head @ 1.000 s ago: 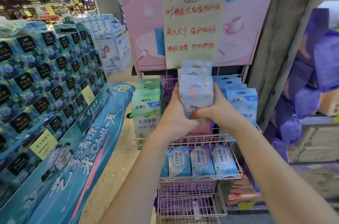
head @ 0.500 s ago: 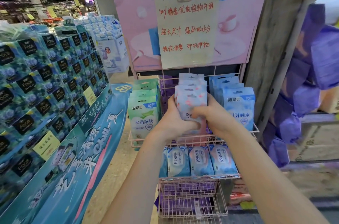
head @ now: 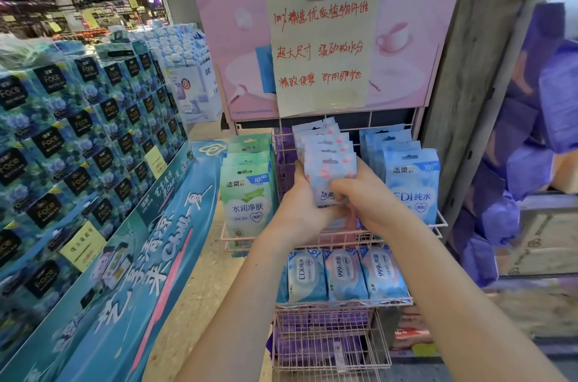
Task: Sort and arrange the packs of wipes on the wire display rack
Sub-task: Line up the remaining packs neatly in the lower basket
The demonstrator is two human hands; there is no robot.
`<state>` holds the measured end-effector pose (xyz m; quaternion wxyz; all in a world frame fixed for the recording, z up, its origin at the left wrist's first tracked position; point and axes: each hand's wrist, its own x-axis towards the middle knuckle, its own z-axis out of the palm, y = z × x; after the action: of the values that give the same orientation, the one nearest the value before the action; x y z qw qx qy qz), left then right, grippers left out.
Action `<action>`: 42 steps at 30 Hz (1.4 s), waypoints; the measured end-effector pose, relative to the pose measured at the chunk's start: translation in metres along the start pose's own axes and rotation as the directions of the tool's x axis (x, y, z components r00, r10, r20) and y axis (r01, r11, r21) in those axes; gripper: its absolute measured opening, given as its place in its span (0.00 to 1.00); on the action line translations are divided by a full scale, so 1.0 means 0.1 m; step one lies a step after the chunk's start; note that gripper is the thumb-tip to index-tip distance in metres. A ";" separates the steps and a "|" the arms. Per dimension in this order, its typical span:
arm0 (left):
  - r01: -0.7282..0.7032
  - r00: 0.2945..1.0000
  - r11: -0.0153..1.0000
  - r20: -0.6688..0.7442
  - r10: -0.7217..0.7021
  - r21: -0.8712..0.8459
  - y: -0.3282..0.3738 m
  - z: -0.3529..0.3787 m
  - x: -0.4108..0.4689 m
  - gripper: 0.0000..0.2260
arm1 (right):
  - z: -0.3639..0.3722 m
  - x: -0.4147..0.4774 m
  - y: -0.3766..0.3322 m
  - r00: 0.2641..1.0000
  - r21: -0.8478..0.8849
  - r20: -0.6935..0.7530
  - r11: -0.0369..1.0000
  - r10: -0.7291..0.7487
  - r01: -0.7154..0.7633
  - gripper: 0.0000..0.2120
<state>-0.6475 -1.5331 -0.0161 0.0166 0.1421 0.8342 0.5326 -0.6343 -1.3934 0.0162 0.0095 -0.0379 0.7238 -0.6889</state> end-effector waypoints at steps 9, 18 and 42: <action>0.083 0.996 0.993 0.048 -0.079 -0.078 0.07 0.03 -0.01 0.60 | 0.01 -0.03 0.05 0.996 -0.030 -0.091 0.999 0.010 -0.013 0.32; -0.026 0.998 0.985 0.045 0.034 -0.173 -0.01 0.04 0.13 0.48 | 0.05 -0.13 -0.02 0.994 -0.012 -0.105 1.000 0.028 -0.029 0.35; 0.070 0.915 0.955 -0.399 0.054 0.289 -0.01 -1.00 -0.82 0.37 | 0.82 -0.45 -0.21 0.946 -0.380 0.010 0.874 -0.325 0.304 0.30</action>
<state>-0.5873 -1.6425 0.0157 -0.1747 0.0266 0.8908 0.4185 -0.5833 -1.4734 0.0316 -0.1295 -0.1374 0.8265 -0.5303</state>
